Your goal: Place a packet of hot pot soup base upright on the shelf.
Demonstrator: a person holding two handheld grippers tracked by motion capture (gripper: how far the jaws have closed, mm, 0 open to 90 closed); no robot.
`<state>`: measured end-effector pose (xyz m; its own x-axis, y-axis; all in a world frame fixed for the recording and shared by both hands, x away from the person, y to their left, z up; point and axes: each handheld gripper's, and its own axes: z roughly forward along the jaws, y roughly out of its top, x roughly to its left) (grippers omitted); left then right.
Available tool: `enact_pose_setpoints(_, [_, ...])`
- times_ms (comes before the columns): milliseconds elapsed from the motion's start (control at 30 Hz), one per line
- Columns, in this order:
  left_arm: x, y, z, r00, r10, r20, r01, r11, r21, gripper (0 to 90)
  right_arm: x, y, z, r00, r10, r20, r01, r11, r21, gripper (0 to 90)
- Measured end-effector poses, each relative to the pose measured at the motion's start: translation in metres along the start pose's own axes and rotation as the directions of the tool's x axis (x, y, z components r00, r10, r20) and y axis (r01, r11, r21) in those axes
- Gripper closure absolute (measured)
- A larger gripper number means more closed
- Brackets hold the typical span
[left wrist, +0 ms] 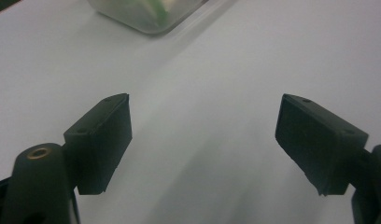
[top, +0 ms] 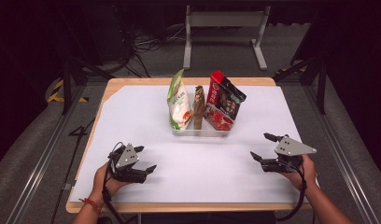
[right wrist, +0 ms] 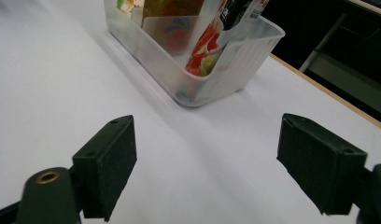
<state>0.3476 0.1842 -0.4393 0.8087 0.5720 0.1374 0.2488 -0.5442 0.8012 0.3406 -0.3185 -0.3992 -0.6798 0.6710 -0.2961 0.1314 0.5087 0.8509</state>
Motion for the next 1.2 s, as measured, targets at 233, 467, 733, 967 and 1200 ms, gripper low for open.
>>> enact_pose_setpoints(233, [-0.001,0.0,0.0,1.0,0.004,0.003,-0.004,1.0,0.003,19.1,0.003,-0.013,-0.007,1.0,0.004,0.0,-0.004,1.0,0.015,19.9])
enact_pose_setpoints(467, [-0.001,0.0,0.0,1.0,0.007,0.001,-0.007,1.0,0.006,18.9,0.004,-0.021,-0.011,0.9998,0.006,0.017,-0.006,1.0,0.016,19.8])
enact_pose_setpoints(733, [-0.001,0.001,0.001,1.0,0.008,0.003,-0.008,0.9999,0.008,18.8,0.004,-0.03,-0.018,0.9992,0.039,0.01,-0.039,0.999,0.023,22.4])
enact_pose_setpoints(967, [-0.002,0.001,0.002,1.0,0.008,0.004,-0.008,0.9999,0.009,18.7,0.003,-0.038,-0.026,0.9982,0.055,0.022,-0.056,0.998,0.027,21.4])
enact_pose_setpoints(1200, [-0.002,0.001,0.002,0.9999,0.009,0.01,-0.009,0.9999,0.008,18.7,0.004,-0.045,-0.033,0.9974,0.064,0.034,-0.065,0.997,0.03,20.9])
